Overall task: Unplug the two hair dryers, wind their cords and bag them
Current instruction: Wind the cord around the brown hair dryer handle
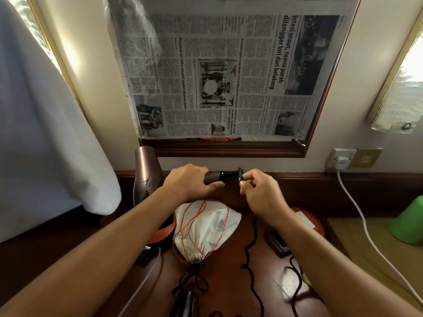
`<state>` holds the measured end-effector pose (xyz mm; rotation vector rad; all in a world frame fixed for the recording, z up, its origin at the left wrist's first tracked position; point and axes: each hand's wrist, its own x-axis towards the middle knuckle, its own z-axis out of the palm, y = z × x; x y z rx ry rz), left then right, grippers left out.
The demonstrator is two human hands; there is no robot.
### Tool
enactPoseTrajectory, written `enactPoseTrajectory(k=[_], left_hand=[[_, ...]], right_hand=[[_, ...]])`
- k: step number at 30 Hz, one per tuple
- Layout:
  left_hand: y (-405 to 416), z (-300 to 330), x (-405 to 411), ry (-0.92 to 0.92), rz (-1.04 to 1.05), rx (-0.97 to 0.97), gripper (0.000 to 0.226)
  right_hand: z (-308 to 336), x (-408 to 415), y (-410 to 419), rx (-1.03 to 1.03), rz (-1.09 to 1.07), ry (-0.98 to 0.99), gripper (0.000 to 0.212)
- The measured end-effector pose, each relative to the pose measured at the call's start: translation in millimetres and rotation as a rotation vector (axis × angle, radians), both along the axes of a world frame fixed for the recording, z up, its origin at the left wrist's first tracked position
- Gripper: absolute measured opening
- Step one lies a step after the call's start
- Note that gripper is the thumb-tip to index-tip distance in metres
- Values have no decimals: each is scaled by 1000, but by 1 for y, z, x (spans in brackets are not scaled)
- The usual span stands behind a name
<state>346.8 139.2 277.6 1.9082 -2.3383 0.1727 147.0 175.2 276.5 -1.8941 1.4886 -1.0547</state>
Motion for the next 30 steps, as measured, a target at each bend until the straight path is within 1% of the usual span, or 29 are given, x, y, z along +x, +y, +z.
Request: enactPoseTrajectory(k=[2, 6, 7, 9, 13, 17, 20, 22, 23, 25, 28, 30], left_hand=[[0, -1, 0, 15, 3, -5, 58], [4, 1, -2, 57, -2, -21, 55], [6, 1, -2, 68, -4, -22, 55], [8, 3, -3, 89, -5, -24, 56], [12, 5, -2, 98, -31, -30, 55], [17, 6, 0, 119, -59, -24, 53], [20, 8, -1, 155, -102, -15, 50], [22, 11, 0, 176, -142, 7, 49], [23, 13, 0, 179, -164, 17, 48], [24, 16, 2, 170, -200, 27, 48], [26, 23, 7, 136, -227, 26, 47], [26, 28, 10, 125, -234, 26, 46]], right_hand=[[-7, 5, 5, 85, 13, -194, 13], [-12, 8, 16, 352, 98, -709, 15], [-15, 7, 18, 411, 126, -793, 17], [-21, 6, 21, 497, 189, -864, 24], [-31, 3, 22, 586, 250, -865, 31], [-38, -1, 18, 605, 293, -876, 29], [-42, -4, 13, 645, 383, -926, 24], [-44, -7, 9, 675, 438, -945, 24], [-43, -9, 6, 685, 447, -913, 25], [-42, -13, 1, 688, 439, -786, 28], [-33, -21, -10, 650, 422, -540, 33], [-22, -25, -17, 607, 391, -340, 35]])
